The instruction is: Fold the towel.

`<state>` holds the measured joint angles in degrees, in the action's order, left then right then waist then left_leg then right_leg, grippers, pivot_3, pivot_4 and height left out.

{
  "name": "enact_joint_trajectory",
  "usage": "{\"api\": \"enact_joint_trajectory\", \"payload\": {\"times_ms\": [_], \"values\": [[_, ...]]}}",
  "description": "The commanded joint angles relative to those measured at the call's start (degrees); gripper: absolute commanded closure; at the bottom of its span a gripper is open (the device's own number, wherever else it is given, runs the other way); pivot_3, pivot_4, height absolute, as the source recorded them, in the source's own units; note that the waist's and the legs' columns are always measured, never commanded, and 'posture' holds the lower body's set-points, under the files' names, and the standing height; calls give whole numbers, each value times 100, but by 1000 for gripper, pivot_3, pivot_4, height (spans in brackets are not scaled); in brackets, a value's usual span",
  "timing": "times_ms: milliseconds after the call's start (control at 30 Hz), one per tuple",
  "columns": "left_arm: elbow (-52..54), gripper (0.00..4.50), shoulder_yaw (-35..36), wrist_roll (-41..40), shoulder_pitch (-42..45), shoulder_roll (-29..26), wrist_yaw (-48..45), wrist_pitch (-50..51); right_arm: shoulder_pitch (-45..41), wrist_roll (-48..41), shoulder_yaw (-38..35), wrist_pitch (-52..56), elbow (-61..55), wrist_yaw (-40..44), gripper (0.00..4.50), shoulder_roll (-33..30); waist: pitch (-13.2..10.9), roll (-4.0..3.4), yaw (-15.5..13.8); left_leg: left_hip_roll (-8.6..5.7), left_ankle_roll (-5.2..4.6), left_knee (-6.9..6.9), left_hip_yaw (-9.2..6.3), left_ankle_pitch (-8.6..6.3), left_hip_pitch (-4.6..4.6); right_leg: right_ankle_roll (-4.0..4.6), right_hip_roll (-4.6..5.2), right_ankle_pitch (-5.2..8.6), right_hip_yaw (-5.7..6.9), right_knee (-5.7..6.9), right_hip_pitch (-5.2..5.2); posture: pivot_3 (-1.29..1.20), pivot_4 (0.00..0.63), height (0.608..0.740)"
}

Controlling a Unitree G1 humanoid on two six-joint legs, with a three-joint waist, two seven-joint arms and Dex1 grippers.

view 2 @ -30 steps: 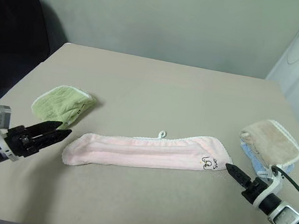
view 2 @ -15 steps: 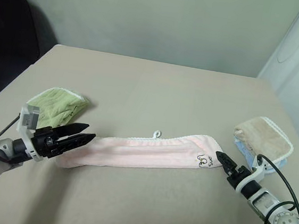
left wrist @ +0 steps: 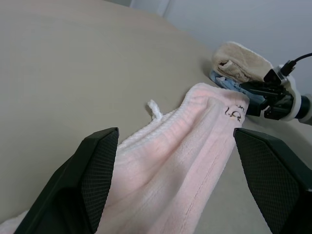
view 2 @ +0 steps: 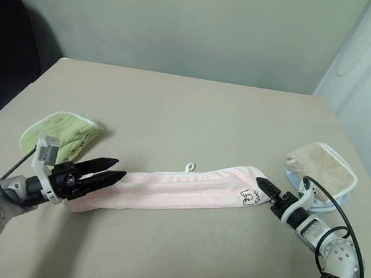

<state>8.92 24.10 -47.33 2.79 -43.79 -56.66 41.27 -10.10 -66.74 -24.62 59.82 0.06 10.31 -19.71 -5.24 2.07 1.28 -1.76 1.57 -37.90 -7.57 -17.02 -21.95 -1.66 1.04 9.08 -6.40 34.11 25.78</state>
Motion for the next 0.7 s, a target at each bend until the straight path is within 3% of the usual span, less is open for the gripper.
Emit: {"api": "enact_joint_trajectory", "payload": {"times_ms": [33,333,700], "values": [[240,374,89,-50,-32,22,65,-88,12,79,40,52,126,39,1230,13,0,-1,-1,0,0,0,0,-3,1,4,0,-3,0,1,0,0,150,740],[276,374,115,-58,-96,71,182,-128,153,-314,-562,106,-319,-84,4405,-318,-5,-20,-77,-5,-3,-1,0,-23,-3,10,1,-7,0,-3,0,0,150,740],[143,374,-69,68,78,136,216,-193,525,-364,-1123,2,-949,467,4459,-1577,-19,-48,-199,-10,-9,-4,-2,-30,-27,-32,7,19,-8,-12,6,0,150,740]]}}
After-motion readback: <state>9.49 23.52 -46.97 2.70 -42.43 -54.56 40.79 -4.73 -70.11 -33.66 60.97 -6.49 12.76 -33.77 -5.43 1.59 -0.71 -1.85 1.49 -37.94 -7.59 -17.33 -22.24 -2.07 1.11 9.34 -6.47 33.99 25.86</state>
